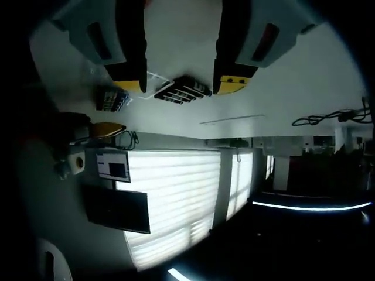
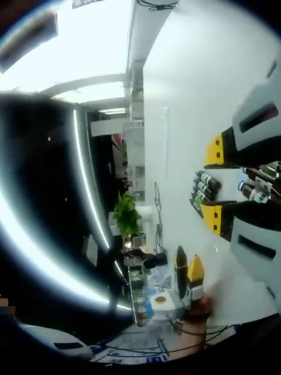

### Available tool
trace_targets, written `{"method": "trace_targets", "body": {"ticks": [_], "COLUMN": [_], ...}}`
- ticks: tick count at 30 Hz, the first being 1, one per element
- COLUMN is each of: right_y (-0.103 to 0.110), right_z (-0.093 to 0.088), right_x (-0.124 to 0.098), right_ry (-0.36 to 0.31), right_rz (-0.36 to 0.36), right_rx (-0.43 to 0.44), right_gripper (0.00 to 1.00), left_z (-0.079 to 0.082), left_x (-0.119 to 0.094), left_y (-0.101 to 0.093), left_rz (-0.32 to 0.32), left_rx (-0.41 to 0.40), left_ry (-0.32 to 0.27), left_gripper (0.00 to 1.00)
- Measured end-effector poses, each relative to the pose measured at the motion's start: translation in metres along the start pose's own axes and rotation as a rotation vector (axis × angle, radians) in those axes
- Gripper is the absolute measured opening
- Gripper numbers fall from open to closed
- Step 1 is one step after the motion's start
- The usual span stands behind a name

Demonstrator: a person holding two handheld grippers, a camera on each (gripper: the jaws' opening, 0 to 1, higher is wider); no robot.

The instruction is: Grip medicine bottles put into box

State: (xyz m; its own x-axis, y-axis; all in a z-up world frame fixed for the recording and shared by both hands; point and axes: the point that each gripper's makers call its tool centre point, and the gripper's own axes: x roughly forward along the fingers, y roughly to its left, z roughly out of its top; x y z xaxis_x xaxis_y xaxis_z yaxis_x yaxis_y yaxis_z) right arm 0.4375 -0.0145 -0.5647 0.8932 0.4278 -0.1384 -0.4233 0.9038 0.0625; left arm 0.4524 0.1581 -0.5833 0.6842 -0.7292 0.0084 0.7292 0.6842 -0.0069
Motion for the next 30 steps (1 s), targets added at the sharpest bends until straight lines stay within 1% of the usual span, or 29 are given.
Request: {"method": "trace_targets", "body": {"ticks": [2, 4, 6, 9, 14, 17, 20, 21, 22, 23, 24, 25, 26, 27, 28, 30], "right_y": [-0.002, -0.001, -0.001, -0.002, -0.006, -0.011, -0.014, -0.013, -0.012, -0.015, -0.016, -0.020, -0.028, -0.031, -0.032, -0.030], "right_z": [0.002, 0.005, 0.006, 0.008, 0.010, 0.007, 0.004, 0.004, 0.000, -0.001, -0.001, 0.000, 0.002, 0.004, 0.005, 0.002], "right_x": [0.000, 0.000, 0.003, 0.007, 0.014, 0.019, 0.024, 0.026, 0.029, 0.032, 0.034, 0.037, 0.038, 0.041, 0.044, 0.050], "right_ry": [0.001, -0.005, 0.000, 0.022, 0.052, 0.099, 0.140, 0.151, 0.176, 0.193, 0.199, 0.226, 0.241, 0.249, 0.272, 0.320], "right_rz": [-0.010, 0.000, 0.003, -0.005, -0.008, -0.021, -0.029, -0.024, -0.013, -0.027, -0.027, -0.023, -0.049, -0.047, -0.035, -0.005], "right_rx": [0.012, 0.048, 0.059, 0.037, 0.086, 0.060, 0.080, 0.094, 0.106, 0.148, 0.173, 0.165, 0.139, 0.119, 0.117, 0.156], "right_gripper": [0.18, 0.17, 0.17, 0.18, 0.18, 0.18, 0.18, 0.18, 0.18, 0.18, 0.17, 0.17, 0.17, 0.17, 0.17, 0.16], "left_z": [0.000, 0.000, 0.000, 0.000, -0.001, -0.001, 0.000, 0.000, 0.000, 0.001, 0.000, -0.001, -0.003, -0.003, -0.003, -0.001], "left_x": [0.000, -0.001, -0.002, -0.001, 0.000, 0.000, 0.000, 0.000, 0.000, -0.001, -0.001, -0.001, -0.001, -0.002, -0.002, -0.003], "left_y": [0.000, 0.001, 0.002, 0.003, 0.001, 0.001, 0.002, 0.002, 0.002, 0.000, 0.000, 0.000, 0.002, 0.002, 0.002, 0.003], "left_rz": [-0.001, 0.003, 0.006, 0.011, 0.002, 0.001, 0.000, -0.001, 0.000, 0.001, 0.006, 0.010, 0.008, 0.007, 0.004, 0.006], "left_rx": [-0.004, -0.014, -0.024, -0.028, -0.019, -0.021, -0.031, -0.032, -0.027, -0.018, -0.006, 0.005, 0.008, 0.009, 0.012, 0.007], "left_ry": [0.001, -0.001, -0.002, -0.003, 0.004, 0.001, -0.004, -0.006, -0.004, -0.006, -0.003, 0.003, 0.004, 0.004, 0.001, -0.010], "left_gripper": [0.39, 0.39, 0.39, 0.39, 0.38, 0.38, 0.38, 0.38, 0.38, 0.38, 0.38, 0.38, 0.38, 0.38, 0.38, 0.38]}}
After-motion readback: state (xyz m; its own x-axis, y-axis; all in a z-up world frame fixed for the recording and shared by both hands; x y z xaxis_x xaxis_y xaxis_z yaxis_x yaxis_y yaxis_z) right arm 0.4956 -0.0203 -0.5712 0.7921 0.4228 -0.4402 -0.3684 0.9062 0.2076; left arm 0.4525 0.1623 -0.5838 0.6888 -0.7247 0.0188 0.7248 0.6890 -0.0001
